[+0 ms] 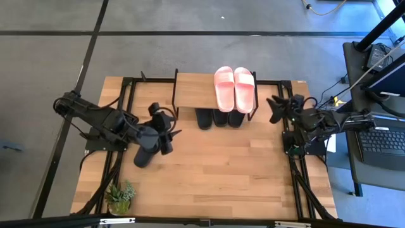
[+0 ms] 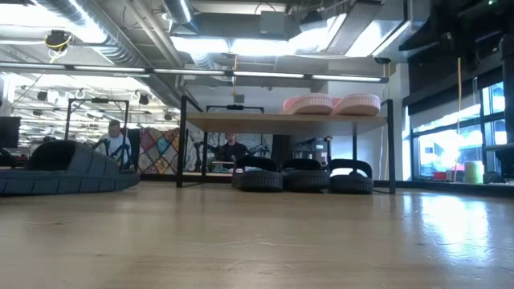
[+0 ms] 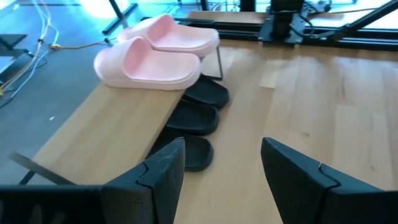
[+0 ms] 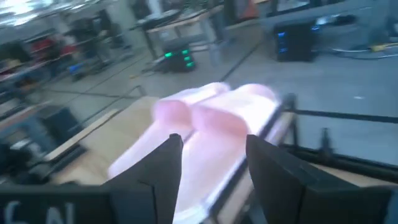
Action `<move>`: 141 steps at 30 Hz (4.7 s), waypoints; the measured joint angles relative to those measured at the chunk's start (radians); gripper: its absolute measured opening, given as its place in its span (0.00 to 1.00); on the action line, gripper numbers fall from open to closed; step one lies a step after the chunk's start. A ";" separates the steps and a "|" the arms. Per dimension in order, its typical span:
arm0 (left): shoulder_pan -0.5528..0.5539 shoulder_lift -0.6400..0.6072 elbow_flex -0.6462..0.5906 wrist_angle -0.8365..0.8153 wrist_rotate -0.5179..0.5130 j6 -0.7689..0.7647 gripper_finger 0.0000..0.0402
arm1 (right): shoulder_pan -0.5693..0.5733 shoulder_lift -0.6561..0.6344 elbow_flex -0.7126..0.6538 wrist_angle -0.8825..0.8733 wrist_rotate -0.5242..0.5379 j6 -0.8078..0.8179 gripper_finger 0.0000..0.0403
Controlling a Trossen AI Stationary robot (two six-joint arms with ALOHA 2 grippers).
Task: Pick and place slides into the shelf
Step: Adjust the shelf, then adjust the left black slide under the shelf
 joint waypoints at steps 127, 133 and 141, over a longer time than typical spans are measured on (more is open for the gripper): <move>0.449 0.467 -0.821 1.551 0.660 0.210 0.36 | -0.336 0.304 0.269 -0.497 -0.341 0.230 0.44; 0.456 0.529 -0.787 1.557 0.702 0.157 0.34 | -0.336 0.304 0.269 -0.497 -0.341 0.230 0.44; 0.450 0.605 -0.686 1.547 0.682 0.213 0.31 | -0.336 0.303 0.269 -0.498 -0.341 0.229 0.44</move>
